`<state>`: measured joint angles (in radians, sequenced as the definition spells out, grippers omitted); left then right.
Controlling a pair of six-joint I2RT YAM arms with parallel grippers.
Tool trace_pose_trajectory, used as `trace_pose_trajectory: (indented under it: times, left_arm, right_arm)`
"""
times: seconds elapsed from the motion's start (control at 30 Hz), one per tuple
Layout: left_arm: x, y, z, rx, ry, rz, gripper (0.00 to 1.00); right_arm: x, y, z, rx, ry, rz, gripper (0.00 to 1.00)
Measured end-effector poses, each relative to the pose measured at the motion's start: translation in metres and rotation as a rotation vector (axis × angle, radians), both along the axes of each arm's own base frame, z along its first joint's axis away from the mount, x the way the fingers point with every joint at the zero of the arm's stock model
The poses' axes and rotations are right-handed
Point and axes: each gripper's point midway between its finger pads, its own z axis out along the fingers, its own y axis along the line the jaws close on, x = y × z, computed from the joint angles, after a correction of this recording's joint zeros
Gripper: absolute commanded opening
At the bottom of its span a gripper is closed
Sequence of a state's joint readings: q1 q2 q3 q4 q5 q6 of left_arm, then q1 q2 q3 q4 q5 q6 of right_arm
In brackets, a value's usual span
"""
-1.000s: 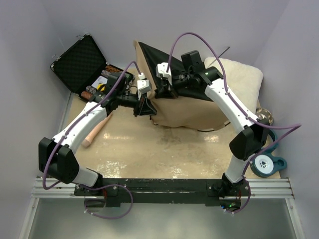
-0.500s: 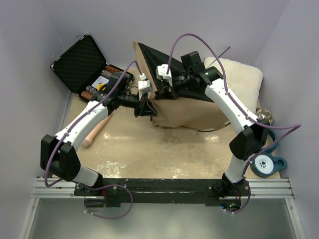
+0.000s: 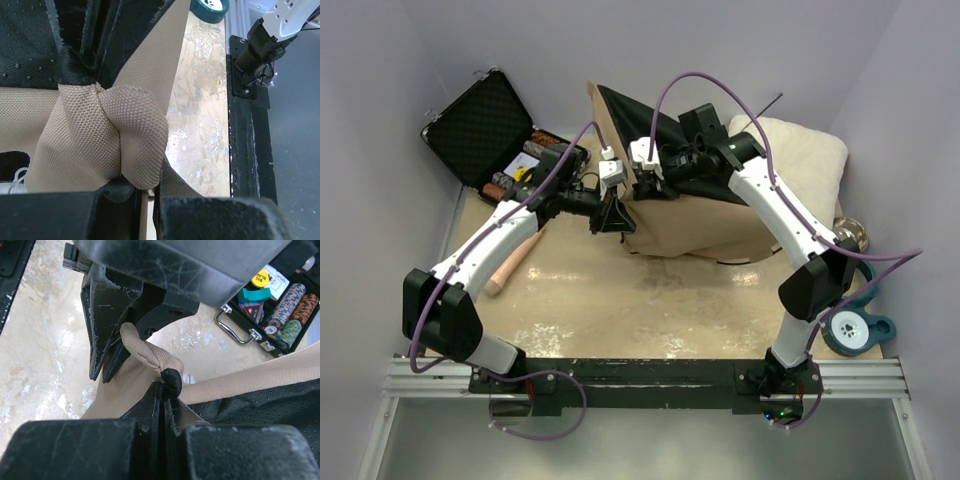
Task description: Set up the pet tent
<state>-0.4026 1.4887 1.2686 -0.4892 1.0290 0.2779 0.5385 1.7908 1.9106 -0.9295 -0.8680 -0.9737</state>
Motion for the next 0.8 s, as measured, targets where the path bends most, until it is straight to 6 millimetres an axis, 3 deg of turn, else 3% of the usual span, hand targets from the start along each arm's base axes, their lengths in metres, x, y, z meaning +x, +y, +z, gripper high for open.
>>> trace_pose_trajectory:
  times: [0.43, 0.8]
  left_arm:
    - [0.0, -0.009, -0.007, 0.037, 0.024, -0.002, 0.0]
    - [0.002, -0.012, -0.007, 0.034, 0.067, -0.002, 0.0]
  right_arm:
    - [0.002, 0.001, -0.008, -0.069, -0.069, -0.002, 0.08]
    - [-0.001, -0.006, 0.0, -0.071, -0.184, -0.008, 0.08]
